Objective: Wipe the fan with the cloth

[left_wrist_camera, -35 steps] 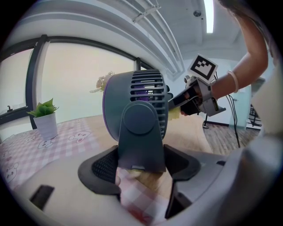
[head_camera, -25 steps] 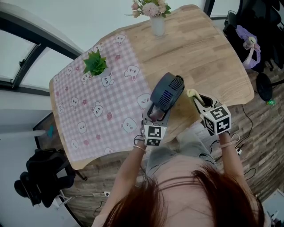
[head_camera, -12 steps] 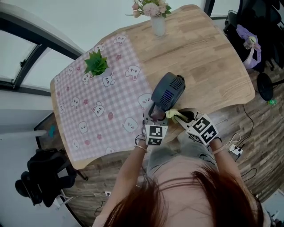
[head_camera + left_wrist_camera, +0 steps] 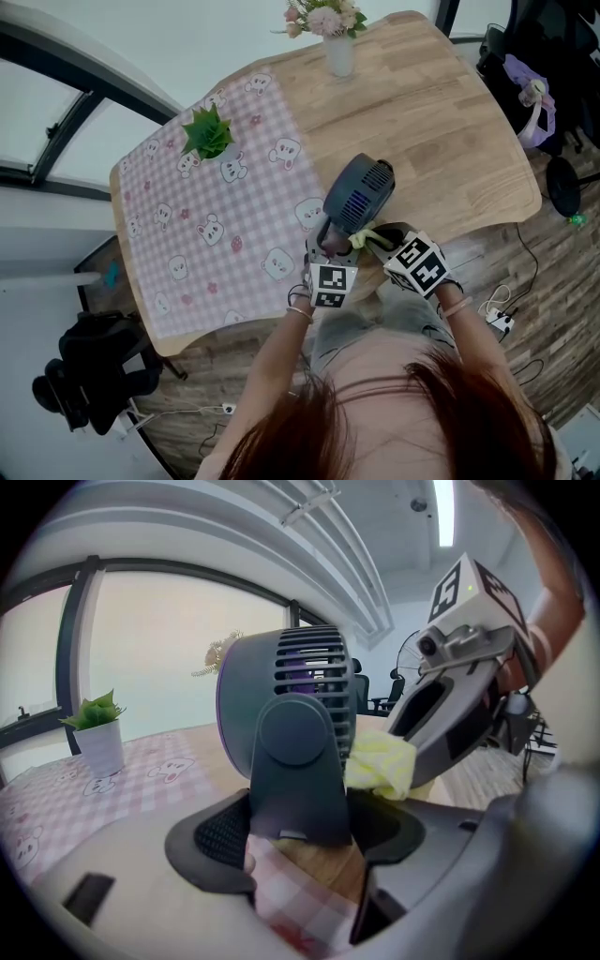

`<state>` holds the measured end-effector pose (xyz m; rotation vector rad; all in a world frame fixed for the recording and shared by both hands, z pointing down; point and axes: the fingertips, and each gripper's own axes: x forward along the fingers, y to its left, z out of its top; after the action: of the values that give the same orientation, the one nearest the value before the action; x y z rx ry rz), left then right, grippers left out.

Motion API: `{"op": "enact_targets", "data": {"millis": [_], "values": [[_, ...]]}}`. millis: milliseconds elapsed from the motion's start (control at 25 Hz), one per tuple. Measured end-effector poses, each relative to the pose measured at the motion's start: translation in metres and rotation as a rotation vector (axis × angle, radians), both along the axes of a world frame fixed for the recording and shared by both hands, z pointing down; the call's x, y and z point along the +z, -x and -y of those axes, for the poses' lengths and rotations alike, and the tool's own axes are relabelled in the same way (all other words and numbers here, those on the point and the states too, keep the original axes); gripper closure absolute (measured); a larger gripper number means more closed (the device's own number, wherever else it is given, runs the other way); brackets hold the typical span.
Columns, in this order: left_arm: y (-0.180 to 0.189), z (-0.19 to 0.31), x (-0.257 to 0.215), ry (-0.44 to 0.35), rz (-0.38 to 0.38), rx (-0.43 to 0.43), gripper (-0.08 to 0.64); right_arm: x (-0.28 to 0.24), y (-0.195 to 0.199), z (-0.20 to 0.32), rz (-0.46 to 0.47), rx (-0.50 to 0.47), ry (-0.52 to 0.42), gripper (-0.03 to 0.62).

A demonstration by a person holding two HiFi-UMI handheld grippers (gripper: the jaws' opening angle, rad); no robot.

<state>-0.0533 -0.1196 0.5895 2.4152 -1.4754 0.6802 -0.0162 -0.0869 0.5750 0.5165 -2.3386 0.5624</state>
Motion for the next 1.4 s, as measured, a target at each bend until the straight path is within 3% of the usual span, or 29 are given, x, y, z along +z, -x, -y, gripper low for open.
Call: {"op": "enact_targets", "data": {"millis": [840,1400], "values": [[-0.001,0.001,0.001,0.018,0.013,0.002,0.249,0.02,-0.023,0.033,-0.066,0.05,0.018,0.543],[0.0,0.002,0.002,0.042,0.024,-0.013,0.249,0.03,-0.043,0.064,-0.069,0.146,0.032,0.543]]}}
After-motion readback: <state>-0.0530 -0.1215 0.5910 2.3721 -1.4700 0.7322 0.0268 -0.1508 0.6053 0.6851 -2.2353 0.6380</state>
